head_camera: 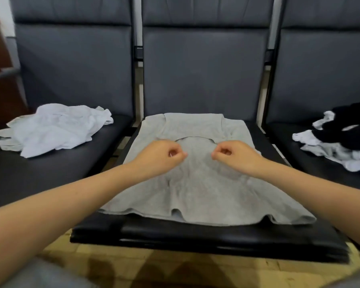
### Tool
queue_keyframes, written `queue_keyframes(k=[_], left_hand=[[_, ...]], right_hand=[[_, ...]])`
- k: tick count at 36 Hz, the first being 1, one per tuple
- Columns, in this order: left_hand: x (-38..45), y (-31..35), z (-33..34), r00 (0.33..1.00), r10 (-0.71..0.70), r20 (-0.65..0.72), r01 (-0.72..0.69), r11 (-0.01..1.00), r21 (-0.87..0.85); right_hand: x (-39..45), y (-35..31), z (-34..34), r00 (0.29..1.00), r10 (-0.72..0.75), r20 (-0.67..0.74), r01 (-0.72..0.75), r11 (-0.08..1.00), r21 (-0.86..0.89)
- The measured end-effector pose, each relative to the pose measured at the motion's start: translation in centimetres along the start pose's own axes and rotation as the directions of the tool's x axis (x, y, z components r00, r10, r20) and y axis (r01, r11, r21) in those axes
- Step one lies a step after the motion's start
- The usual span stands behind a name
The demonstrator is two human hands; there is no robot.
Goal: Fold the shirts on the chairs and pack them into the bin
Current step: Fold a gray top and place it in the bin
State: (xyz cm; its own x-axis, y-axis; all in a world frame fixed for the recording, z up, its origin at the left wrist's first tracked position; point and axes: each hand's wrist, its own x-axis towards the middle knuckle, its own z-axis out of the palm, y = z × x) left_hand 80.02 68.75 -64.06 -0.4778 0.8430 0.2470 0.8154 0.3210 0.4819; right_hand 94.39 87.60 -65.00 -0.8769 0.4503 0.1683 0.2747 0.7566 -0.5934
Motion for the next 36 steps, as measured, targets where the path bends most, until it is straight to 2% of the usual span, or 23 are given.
queue_keyframes(k=[3,7,9,11,14,17,20,23,24,27,31,36], left_hand=[[-3.6,1.3,0.0,0.987,0.085,0.139,-0.089,0.996,0.021],[-6.9,1.7,0.1,0.933,0.116,0.34,-0.193,0.96,0.203],[-7.9,1.2,0.5,0.905,0.152,0.398,-0.258,0.94,0.225],[-8.5,0.7,1.2,0.901,0.206,0.382,-0.295,0.937,0.188],[-8.8,0.4,1.8,0.916,0.276,0.29,-0.321,0.939,0.12],[-8.5,0.5,2.3,0.911,0.316,0.264,-0.364,0.918,0.158],[-7.8,0.7,2.5,0.943,0.251,0.221,-0.292,0.939,0.182],[-6.6,0.8,2.5,0.969,0.161,0.186,-0.183,0.978,0.104],[-6.1,0.8,2.5,0.974,0.138,0.182,-0.155,0.985,0.081],[-4.5,0.5,2.8,0.982,0.089,0.166,-0.096,0.995,0.032],[-2.5,-0.4,2.7,0.981,0.122,0.149,-0.135,0.988,0.08],[-0.7,-2.1,1.3,0.969,0.188,0.159,-0.231,0.921,0.315]], right_hand=[[-3.5,-1.6,0.2,0.987,-0.045,0.155,0.038,0.998,0.046],[-7.2,-3.0,0.0,0.933,-0.157,0.325,0.147,0.988,0.054],[-8.6,-3.0,0.3,0.895,-0.204,0.396,0.232,0.972,-0.024],[-9.5,-2.8,1.0,0.865,-0.261,0.429,0.344,0.931,-0.126],[-9.6,-2.9,1.7,0.88,-0.306,0.364,0.378,0.915,-0.142],[-9.2,-3.2,1.7,0.89,-0.298,0.345,0.388,0.892,-0.232],[-9.0,-3.3,1.8,0.927,-0.246,0.284,0.323,0.908,-0.268],[-8.7,-3.8,2.5,0.966,-0.123,0.226,0.148,0.984,-0.099],[-8.5,-4.1,2.8,0.97,-0.094,0.226,0.118,0.988,-0.096],[-7.5,-4.4,3.7,0.974,-0.086,0.21,0.142,0.953,-0.268],[-5.5,-3.7,4.0,0.984,-0.088,0.154,0.148,0.885,-0.442],[-3.7,-1.9,2.1,0.995,-0.046,0.089,0.084,0.864,-0.497]])
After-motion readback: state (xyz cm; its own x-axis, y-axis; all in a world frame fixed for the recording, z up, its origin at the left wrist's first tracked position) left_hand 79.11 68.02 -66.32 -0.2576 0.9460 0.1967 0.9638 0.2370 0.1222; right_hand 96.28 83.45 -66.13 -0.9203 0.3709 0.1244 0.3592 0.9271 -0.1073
